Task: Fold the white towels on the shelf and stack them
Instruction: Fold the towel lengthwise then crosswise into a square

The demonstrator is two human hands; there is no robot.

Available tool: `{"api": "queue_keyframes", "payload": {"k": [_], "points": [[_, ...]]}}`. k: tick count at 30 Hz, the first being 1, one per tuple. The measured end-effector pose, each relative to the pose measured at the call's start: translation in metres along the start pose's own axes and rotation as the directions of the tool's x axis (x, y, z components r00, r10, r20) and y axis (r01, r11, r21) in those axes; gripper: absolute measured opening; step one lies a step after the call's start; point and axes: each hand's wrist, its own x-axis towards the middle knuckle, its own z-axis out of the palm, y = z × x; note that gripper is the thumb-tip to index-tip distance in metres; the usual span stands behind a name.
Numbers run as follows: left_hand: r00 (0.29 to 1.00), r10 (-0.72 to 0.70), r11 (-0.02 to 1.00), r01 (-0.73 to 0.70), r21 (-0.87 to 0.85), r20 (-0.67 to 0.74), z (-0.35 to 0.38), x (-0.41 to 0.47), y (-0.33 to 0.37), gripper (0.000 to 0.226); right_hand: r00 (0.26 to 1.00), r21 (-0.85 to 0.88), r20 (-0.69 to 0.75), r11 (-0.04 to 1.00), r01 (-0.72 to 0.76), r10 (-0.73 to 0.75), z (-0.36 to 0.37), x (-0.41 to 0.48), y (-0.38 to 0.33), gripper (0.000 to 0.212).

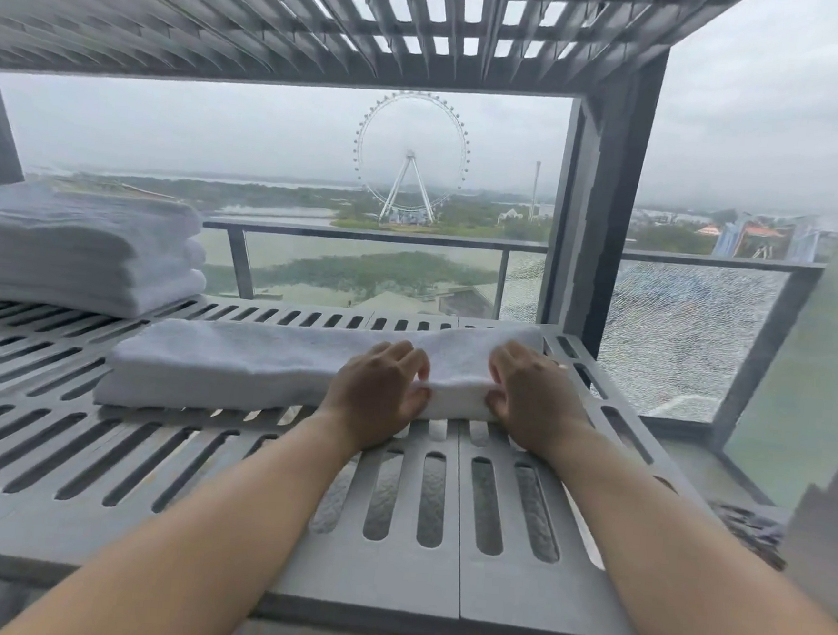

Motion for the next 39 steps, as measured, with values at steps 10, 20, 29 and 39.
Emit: {"api": "queue_keyframes", "payload": {"k": [10, 20, 29, 39], "points": [[0.982, 0.173, 0.983, -0.168, 0.069, -0.074, -0.008, -0.003, 0.012, 0.012, 0.993, -0.148, -0.091, 0.985, -0.089, 0.076, 0.003, -0.001, -0.004, 0.03], [0.984, 0.175, 0.984, -0.176, -0.03, -0.035, -0.009, -0.003, 0.011, 0.021, 0.982, -0.167, 0.014, 0.969, -0.184, 0.189, 0.004, -0.001, 0.005, 0.034], [0.996, 0.085, 0.996, -0.085, -0.013, -0.004, -0.005, -0.004, 0.006, 0.021, 0.99, -0.175, -0.001, 0.974, -0.142, 0.144, 0.004, 0.0, 0.004, 0.024], [0.998, -0.011, 0.999, 0.013, -0.046, 0.059, -0.023, -0.017, -0.016, 0.018, 0.991, 0.062, -0.02, 0.989, 0.134, -0.133, 0.003, -0.005, -0.015, 0.026]]}}
